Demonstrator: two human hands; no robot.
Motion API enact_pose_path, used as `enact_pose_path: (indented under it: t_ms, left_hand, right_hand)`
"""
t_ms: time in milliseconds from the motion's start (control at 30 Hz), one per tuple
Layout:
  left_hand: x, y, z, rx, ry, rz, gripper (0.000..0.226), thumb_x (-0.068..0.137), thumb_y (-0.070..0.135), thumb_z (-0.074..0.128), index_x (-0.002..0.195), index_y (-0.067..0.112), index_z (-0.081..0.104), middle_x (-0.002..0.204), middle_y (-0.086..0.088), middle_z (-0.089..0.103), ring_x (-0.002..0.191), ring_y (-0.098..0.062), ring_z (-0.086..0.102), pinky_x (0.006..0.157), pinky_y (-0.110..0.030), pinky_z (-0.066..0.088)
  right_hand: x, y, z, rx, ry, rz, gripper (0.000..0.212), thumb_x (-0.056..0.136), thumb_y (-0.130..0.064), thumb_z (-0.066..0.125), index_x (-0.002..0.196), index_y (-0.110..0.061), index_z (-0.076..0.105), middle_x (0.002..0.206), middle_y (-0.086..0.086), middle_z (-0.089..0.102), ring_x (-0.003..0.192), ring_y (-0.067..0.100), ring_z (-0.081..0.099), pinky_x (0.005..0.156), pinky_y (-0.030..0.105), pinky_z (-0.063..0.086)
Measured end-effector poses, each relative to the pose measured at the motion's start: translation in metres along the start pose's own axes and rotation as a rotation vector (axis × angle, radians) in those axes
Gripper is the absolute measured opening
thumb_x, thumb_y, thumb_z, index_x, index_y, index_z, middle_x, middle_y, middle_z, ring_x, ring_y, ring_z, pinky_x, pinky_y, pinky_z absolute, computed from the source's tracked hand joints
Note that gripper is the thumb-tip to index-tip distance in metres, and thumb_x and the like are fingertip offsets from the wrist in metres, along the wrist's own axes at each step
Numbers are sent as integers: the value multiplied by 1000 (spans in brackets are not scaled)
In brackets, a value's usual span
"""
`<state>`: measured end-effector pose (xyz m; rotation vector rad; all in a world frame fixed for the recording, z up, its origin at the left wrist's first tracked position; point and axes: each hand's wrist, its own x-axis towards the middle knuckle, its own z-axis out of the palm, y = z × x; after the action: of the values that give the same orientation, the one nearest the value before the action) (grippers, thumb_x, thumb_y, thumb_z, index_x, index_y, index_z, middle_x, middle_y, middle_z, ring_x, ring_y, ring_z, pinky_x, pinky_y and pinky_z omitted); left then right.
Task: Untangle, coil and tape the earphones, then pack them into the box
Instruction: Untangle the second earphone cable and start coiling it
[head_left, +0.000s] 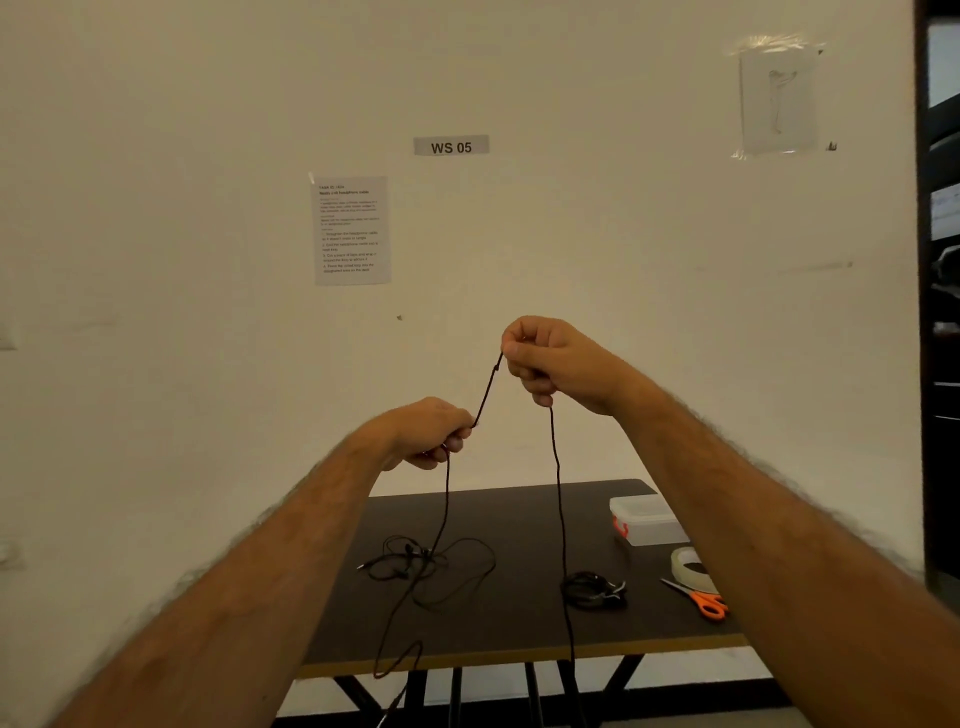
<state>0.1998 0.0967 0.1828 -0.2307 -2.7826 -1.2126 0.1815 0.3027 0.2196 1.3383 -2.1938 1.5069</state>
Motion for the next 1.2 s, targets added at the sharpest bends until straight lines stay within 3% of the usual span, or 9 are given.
enact_pose_path:
  t_ms: [100, 200, 367, 500, 667, 833, 967, 1067, 1200]
  left_hand:
    - [-3, 0, 1, 52, -76, 4, 35, 103, 33, 43, 75, 18, 57, 78, 2, 65, 71, -9, 60, 71, -28, 49]
    - [-4, 4, 3, 19, -70, 92, 36, 104, 37, 43, 90, 15, 68, 90, 1, 72, 89, -12, 66, 90, -37, 49]
    - [-6, 12, 5, -382, 50, 234, 29, 104, 18, 39, 109, 14, 68, 100, -7, 75, 101, -20, 71, 99, -45, 50]
    - [-10, 15, 6, -521, -34, 231, 39, 103, 39, 43, 113, 8, 64, 86, -9, 72, 85, -23, 72, 88, -44, 57]
    - [-8, 16, 12, -377, 116, 282, 22, 102, 20, 53, 93, 6, 69, 68, -4, 52, 57, -10, 52, 73, -38, 62]
    - [-6, 19, 14, -372, 274, 287, 25, 104, 20, 47, 101, 11, 70, 69, -2, 54, 61, -9, 53, 65, -32, 60]
    - [-9, 21, 11, -459, 250, 285, 29, 105, 23, 43, 104, 13, 70, 75, -2, 55, 64, -10, 54, 61, -27, 56]
    - [-9, 21, 9, -526, 199, 310, 30, 106, 25, 42, 106, 15, 70, 77, 0, 56, 65, -10, 54, 61, -28, 55]
    - [-9, 21, 10, -544, 167, 337, 29, 105, 25, 43, 110, 15, 70, 74, 3, 53, 56, -7, 46, 52, -23, 46]
  right_hand:
    - [0, 2, 2, -45, 91, -39, 9, 100, -7, 50, 95, -4, 56, 77, 11, 67, 46, 14, 51, 48, 27, 47]
    - [1, 4, 4, -98, 101, -23, 7, 95, -2, 56, 96, 4, 60, 84, 16, 74, 48, 14, 59, 48, 25, 49]
    - [2, 7, 7, -180, 123, 9, 3, 90, -3, 61, 90, 0, 64, 80, 12, 75, 52, 13, 63, 46, 23, 42]
    - [2, 9, 7, -317, 141, -1, 5, 87, -4, 65, 89, -1, 68, 76, 6, 75, 51, 9, 61, 49, 15, 44]
    - [4, 12, 10, -416, 87, -4, 4, 83, -7, 73, 83, -4, 72, 73, 4, 70, 49, 2, 56, 55, 16, 49]
    - [4, 14, 13, -408, 44, 88, 9, 82, -10, 76, 82, -3, 69, 71, 1, 70, 52, 7, 59, 53, 18, 47]
    - [1, 15, 12, -181, 46, 197, 15, 95, -20, 63, 97, -5, 62, 82, 8, 76, 54, 12, 61, 51, 22, 47]
    - [1, 15, 12, -101, 38, 293, 15, 95, -20, 63, 103, -7, 63, 78, 12, 74, 51, 15, 59, 52, 26, 51]
    - [0, 19, 17, -102, 107, 273, 13, 93, -17, 65, 92, -4, 70, 70, 8, 70, 53, 16, 64, 56, 30, 57]
